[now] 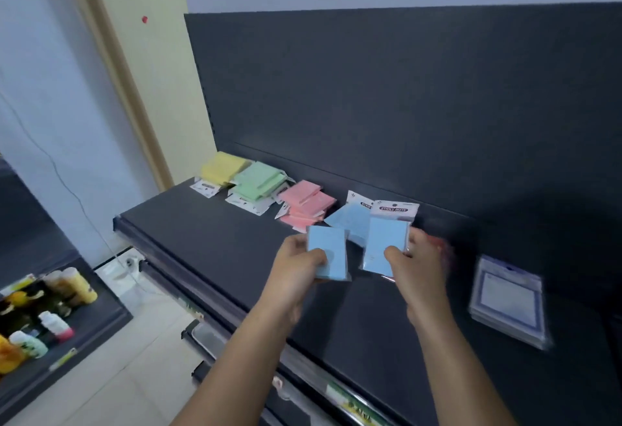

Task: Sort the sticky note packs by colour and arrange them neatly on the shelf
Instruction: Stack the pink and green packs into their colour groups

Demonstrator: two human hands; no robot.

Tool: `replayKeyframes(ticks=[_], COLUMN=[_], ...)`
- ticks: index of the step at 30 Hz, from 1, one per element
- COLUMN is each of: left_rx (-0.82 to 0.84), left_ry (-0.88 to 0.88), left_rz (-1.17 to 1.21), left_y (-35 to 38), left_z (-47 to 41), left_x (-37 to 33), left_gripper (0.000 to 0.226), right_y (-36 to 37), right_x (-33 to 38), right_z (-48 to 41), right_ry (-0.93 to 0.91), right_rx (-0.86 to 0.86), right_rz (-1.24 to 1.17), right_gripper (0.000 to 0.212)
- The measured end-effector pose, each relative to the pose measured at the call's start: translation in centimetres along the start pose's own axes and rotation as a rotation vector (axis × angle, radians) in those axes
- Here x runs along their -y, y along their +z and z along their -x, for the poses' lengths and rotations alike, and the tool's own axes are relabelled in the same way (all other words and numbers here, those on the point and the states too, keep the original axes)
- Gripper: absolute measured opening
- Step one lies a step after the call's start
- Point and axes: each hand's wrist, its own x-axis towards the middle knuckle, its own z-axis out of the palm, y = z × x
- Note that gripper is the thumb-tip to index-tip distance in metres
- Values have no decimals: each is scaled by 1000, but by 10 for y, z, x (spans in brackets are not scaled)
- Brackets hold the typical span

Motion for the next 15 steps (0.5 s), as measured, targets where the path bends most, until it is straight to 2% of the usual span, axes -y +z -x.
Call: replayKeyframes(ticks=[5, 11, 15], left_rx=[41, 257, 302], left_ry=[124, 236, 262], left_rz=[-112, -219, -447], left_y=[16, 29, 32], left_z=[-74, -140, -179], left_x=[-8, -4, 9], left_gripper=[31, 39, 37], right_y=[18, 41, 59], right_x=[-8, -23, -32], right_z=[-55, -95, -106], right_ry=[-3, 1, 31], right_rx=[-87, -85, -179], right_rz=[52, 116, 224], right_gripper=[34, 38, 38])
